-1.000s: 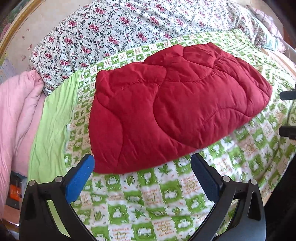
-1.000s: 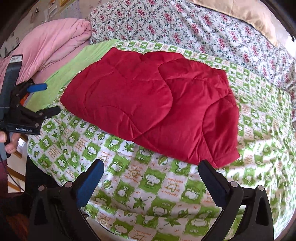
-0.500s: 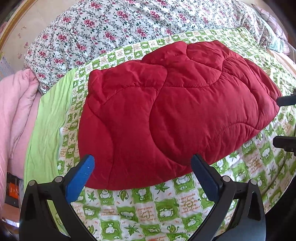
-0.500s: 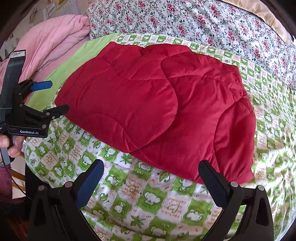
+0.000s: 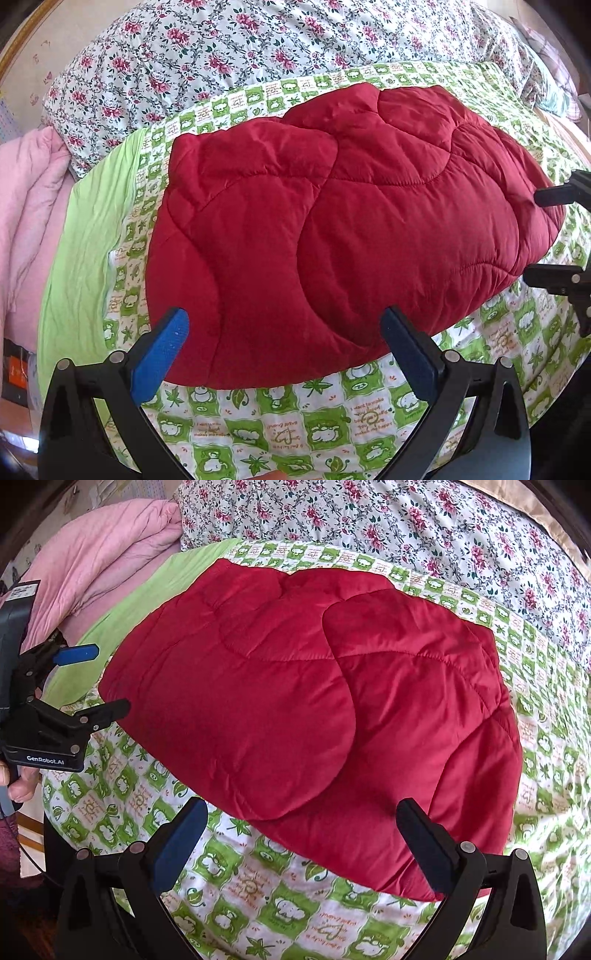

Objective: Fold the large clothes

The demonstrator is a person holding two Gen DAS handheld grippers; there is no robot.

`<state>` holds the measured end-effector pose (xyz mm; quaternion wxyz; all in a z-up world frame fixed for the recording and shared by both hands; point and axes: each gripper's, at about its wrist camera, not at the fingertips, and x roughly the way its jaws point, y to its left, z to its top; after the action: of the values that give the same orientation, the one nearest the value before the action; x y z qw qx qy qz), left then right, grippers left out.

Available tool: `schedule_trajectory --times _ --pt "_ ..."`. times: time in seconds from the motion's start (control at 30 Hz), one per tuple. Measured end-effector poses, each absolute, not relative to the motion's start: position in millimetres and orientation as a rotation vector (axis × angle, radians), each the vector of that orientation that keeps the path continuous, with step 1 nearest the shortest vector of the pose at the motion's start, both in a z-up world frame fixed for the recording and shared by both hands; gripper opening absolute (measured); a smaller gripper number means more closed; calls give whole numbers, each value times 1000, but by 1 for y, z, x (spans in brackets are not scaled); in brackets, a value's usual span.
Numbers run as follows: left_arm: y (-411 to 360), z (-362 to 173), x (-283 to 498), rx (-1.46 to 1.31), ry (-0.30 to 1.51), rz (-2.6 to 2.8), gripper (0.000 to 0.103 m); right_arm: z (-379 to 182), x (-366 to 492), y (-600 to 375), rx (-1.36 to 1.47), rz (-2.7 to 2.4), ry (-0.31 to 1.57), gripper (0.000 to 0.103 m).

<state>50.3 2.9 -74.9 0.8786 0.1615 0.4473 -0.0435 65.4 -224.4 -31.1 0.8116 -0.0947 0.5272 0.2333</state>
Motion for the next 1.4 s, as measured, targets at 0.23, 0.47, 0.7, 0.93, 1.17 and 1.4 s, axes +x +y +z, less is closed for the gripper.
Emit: schedule_trajectory --times 0.23,0.47,0.7,0.93,1.17,1.4 --pt "3 -72 54 326 929 -87 103 -30 72 -219 -218 508 1123 103" --pt "3 -69 57 326 916 -75 103 -27 78 -216 -225 514 1117 103" --pt "5 -66 61 314 917 -75 103 -22 86 -217 -228 515 1109 103" --pt "7 -63 64 292 912 -73 103 -19 89 -217 -227 516 1103 103" --pt "4 -59 64 290 894 -70 103 -15 90 -216 -230 519 1098 103" --pt "0 -57 63 302 881 -69 103 -11 91 -217 -233 517 1091 103"
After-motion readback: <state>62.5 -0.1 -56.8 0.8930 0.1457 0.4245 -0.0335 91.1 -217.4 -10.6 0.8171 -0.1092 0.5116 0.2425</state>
